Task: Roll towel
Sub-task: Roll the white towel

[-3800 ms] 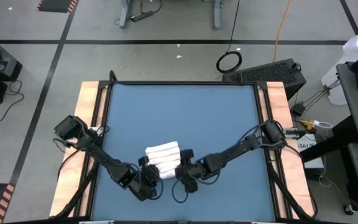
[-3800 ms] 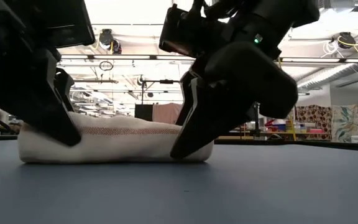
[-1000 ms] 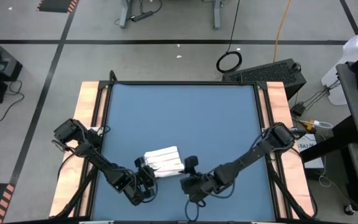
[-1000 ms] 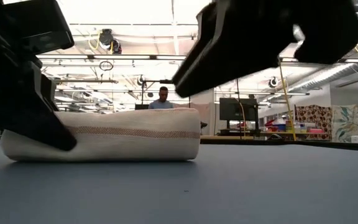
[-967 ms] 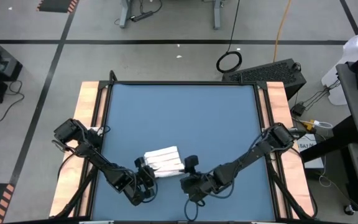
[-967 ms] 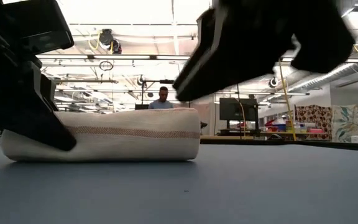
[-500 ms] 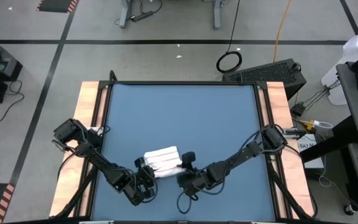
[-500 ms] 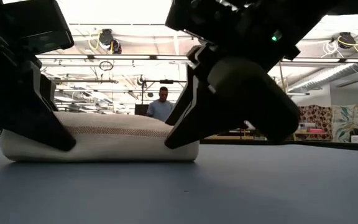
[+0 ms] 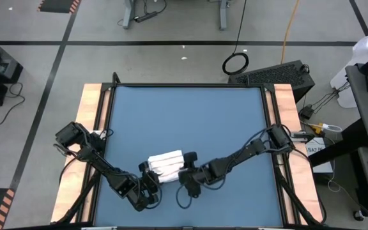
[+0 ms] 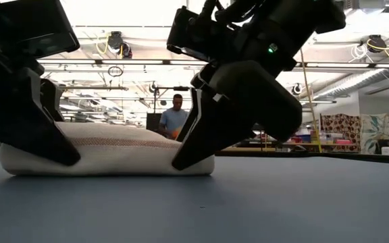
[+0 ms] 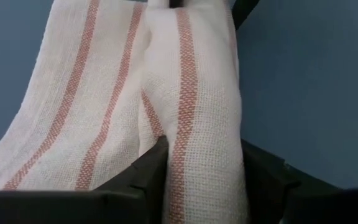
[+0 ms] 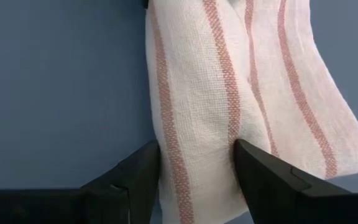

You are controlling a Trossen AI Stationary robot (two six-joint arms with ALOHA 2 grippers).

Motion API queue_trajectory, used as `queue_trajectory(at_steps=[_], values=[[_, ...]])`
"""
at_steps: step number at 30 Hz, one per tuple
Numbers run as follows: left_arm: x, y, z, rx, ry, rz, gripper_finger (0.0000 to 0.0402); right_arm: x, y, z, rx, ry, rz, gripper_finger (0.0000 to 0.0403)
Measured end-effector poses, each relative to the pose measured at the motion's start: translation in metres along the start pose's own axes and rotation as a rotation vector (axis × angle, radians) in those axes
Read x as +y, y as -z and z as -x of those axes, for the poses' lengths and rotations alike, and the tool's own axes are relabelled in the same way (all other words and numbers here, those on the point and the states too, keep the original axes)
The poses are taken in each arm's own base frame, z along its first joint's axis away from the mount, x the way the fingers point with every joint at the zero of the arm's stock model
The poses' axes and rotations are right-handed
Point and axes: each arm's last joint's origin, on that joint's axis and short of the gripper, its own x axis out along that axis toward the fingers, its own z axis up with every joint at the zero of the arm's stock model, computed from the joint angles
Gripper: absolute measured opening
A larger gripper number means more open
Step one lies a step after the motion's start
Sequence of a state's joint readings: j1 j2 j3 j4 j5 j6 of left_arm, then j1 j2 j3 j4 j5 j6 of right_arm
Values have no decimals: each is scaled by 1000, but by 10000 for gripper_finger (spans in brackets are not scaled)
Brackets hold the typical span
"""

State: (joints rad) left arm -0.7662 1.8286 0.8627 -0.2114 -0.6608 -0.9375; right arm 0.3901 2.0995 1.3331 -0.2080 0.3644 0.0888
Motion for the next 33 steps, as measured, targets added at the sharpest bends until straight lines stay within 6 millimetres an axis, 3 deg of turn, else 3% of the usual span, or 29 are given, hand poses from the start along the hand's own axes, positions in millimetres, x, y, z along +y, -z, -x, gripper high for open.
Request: queue_trajectory(at_steps=[7,16,20,23,29,33], values=[[-1,0,0,14,4,-1,199,6,1,3,0,3,109,197],[-1,0,1,20,11,5,139,15,-3,18,-33,37,168,197],[-1,0,1,22,12,5,132,15,-3,18,-34,40,167,199],[-1,0,1,22,13,6,131,15,-3,18,-33,39,154,219],[-1,0,1,22,14,6,129,15,-3,18,-31,16,118,297],[-1,0,1,22,14,7,131,10,-3,16,-19,-3,84,314]])
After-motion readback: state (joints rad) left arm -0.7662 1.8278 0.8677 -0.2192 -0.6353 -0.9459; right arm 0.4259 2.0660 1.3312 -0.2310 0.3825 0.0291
